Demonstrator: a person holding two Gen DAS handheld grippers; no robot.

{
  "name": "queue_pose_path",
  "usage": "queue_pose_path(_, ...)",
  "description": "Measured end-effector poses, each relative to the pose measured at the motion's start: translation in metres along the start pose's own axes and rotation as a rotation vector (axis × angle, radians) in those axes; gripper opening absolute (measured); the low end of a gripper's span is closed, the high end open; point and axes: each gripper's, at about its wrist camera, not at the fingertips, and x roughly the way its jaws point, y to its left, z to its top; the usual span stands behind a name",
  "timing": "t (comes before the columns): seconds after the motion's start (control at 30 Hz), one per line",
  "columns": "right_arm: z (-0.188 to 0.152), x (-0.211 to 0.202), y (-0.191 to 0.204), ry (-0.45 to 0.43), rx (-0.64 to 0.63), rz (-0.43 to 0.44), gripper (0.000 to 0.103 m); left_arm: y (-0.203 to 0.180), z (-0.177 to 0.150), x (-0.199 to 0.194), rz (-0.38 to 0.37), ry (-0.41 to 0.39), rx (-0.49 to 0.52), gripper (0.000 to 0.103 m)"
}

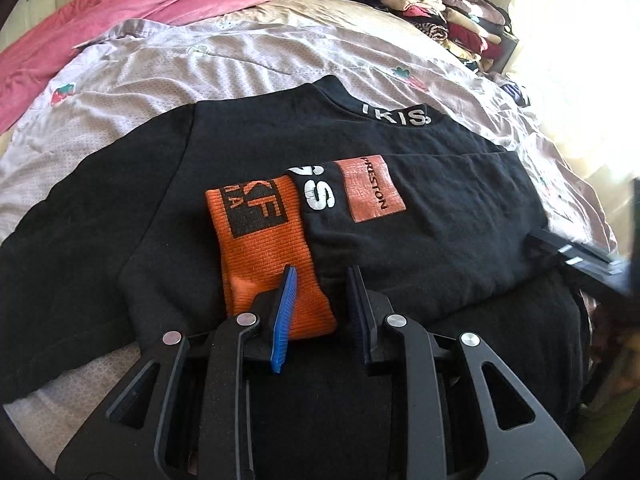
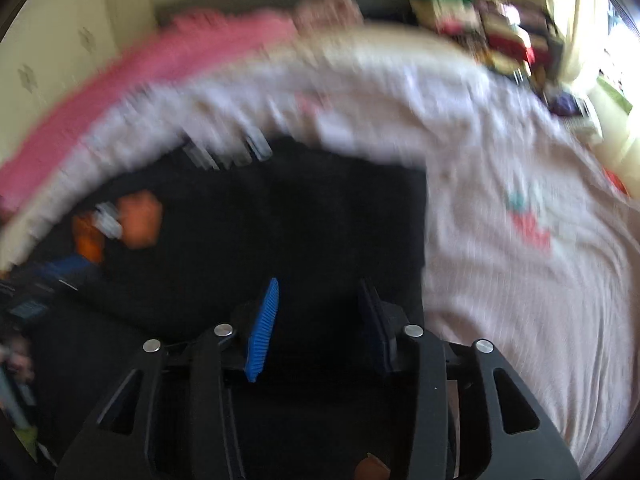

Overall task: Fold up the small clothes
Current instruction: 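Lay the cuff on the shirt body with the left tool and open it, then move the left tool to the other orange sleeve cuff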

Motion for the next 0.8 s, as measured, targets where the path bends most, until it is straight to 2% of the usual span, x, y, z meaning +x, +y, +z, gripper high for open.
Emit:
queue_pose_path(0.07, -0.001, 0.001, -0.005, -0.002, 0.032, 0.027, 0.041, 0.0, -0.001, -0.001, -0.003, -0.003, 0.001, 0.019)
queue_pose_path(0.2, -0.002, -0.004, 0.0, -0.023, 0.022, 0.02, 0.043, 0.001, -0.001, -0.003, -0.011, -0.009, -0.004, 0.021)
queue_pose_path(0.33, -0.002, -0.013, 0.001, -0.047, 0.024, 0.031, 0.043, 0.0, -0.001, -0.012, -0.019, -0.02, -0.008, 0.038)
queue_pose_path(0.4, -0.003, -0.019, 0.002, -0.061, 0.026, 0.047, 0.043, -0.001, -0.001, -0.017, -0.016, -0.028, -0.005, 0.04)
queue_pose_path(0.47, -0.003, -0.023, 0.003, -0.072, 0.02, 0.051, 0.043, -0.002, -0.001, -0.021, -0.017, -0.034, -0.004, 0.047)
queue_pose_path(0.6, -0.003, -0.036, 0.01, -0.108, 0.002, 0.066, 0.057, -0.002, -0.003, -0.034, -0.009, -0.059, -0.004, 0.058)
queue_pose_path(0.67, -0.004, -0.042, 0.014, -0.123, -0.008, 0.074, 0.058, -0.002, -0.004, -0.04, -0.005, -0.07, -0.008, 0.066)
queue_pose_path(0.7, -0.003, -0.044, 0.015, -0.129, -0.011, 0.076, 0.059, -0.001, -0.005, -0.043, -0.002, -0.076, -0.007, 0.067)
queue_pose_path(0.8, -0.004, -0.051, 0.018, -0.149, -0.017, 0.08, 0.07, -0.001, -0.006, -0.051, 0.003, -0.092, -0.009, 0.072)
